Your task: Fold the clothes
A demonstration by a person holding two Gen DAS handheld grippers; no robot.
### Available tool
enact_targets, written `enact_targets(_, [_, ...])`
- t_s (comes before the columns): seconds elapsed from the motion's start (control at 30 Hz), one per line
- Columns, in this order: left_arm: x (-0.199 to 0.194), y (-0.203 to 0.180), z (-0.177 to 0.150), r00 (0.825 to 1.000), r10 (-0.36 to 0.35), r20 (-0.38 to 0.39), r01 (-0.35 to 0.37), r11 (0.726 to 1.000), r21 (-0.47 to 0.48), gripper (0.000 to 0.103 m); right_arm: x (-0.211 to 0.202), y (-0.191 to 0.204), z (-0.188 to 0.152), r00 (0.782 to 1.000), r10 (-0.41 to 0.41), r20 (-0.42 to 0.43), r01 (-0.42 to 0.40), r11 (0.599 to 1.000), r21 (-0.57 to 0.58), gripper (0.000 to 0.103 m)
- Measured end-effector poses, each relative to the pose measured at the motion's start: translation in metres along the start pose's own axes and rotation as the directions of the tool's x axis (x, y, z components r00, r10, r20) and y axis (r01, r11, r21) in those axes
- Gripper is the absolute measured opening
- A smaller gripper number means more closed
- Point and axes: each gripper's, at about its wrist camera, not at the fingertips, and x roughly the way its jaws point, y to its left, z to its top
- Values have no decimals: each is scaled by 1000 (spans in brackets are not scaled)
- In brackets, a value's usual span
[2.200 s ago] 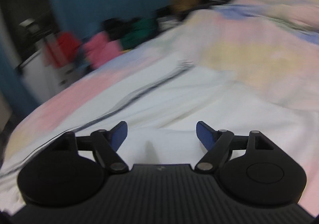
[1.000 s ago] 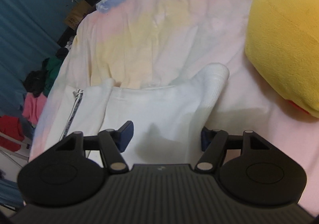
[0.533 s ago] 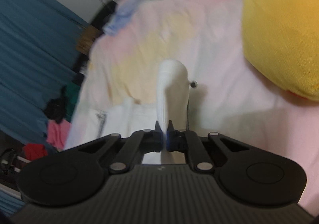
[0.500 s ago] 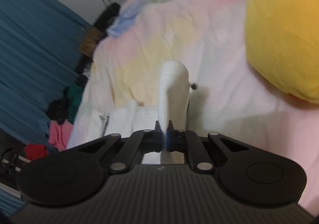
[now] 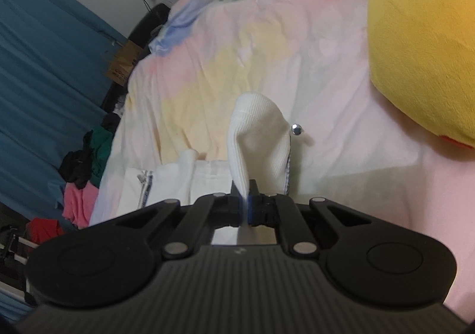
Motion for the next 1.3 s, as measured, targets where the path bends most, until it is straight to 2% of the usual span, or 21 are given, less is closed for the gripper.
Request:
enact_targets(0.03, [0,-3,-1,1000,-13,10,12,1000,12,11,-3,1,0,1000,6,13,-6,1000,-5,7])
enact_targets(0.13, [-9,-13,-5,995,-85,53,81,995,63,8,-11,2,2,998,26,50,-25,1000,-11,7])
enact_targets(0.2, [-21,-22,-10,986,-138,97,126,985,120,7,-18,0,6,996,32,81,-31,999,-10,6])
enact_targets(0.3, [-41,-31,-15,960,-234,151,205,962,182,7,-34,-4,11,989,56,135,-55,998,-7,6])
enact_targets(0.43, [-63,-39,-19,926,-333,179,289,929,233,7,-60,-9,21,975,85,205,-85,996,-13,6])
enact_targets(0.6, [-57,-75,-14,928,-339,151,296,921,252,7,-73,11,34,963,130,236,-122,991,-50,6])
enact_targets(0.73, [-29,-140,-5,942,-298,152,225,901,371,7,-51,63,37,958,167,231,-138,981,-135,6])
enact_targets(0.77, [-17,-159,-6,948,-275,160,187,888,420,7,-44,80,36,955,169,243,-130,977,-169,6])
enact_targets(0.87, [35,-212,-1,960,-222,170,122,880,459,8,-2,142,24,945,146,293,-58,955,-290,6])
enact_targets(1.03, [150,-278,5,973,-139,183,26,858,513,8,102,231,-12,947,77,312,74,893,-445,6])
enact_targets(1.1, [204,-292,9,980,-81,179,-24,854,519,8,143,251,-28,950,50,309,112,868,-483,6])
enact_targets(1.17, [252,-295,16,986,-12,167,-75,857,509,9,183,262,-39,961,20,274,127,853,-506,6])
enact_targets(1.3, [323,-296,17,985,88,151,-158,820,550,10,247,269,-61,969,-35,244,173,804,-569,7])
